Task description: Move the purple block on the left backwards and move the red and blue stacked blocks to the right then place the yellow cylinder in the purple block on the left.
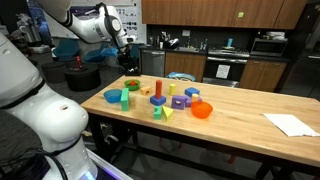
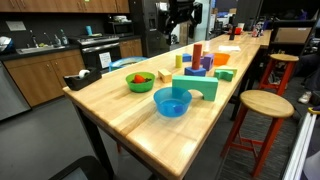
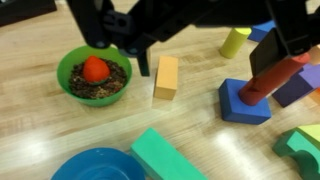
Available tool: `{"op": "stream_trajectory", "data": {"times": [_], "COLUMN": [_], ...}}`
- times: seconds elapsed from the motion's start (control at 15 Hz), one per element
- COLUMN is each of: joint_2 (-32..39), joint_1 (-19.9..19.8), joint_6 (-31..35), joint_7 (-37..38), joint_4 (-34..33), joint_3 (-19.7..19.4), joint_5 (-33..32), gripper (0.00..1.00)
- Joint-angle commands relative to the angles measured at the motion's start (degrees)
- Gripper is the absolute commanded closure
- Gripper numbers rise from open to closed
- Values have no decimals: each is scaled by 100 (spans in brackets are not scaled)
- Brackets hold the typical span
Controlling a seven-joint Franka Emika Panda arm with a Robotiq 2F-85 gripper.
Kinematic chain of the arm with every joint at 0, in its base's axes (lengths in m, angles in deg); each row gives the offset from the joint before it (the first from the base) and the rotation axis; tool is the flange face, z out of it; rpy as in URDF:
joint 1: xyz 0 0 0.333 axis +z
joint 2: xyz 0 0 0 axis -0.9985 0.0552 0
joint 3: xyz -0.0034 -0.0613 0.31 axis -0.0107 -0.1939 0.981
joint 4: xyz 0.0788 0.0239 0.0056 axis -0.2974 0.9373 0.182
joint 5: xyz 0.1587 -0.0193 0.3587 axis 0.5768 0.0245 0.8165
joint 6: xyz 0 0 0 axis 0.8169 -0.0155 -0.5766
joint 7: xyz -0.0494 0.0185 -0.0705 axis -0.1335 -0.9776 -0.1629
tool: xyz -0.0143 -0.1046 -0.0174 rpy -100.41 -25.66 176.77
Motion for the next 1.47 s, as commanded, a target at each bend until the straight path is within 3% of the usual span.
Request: {"op": "stream_trajectory", "data": {"times": [0.0, 0.33, 0.87, 1.13, 1.4], "joint_2": [-161, -293, -259, -228, -204], "joint_1": [-158, -387, -876, -1188, -1414], "joint_6": [-455, -418, 194, 265, 224], "joint_7": [101, -454, -1256, -1178, -899], "joint_4": [-106, -72, 55, 178, 405], "joint_3": [-63, -640, -1764, -1960, -1914], "joint_5": [-422, -431, 141, 111, 30], "gripper": [0, 0, 0, 0, 0]}}
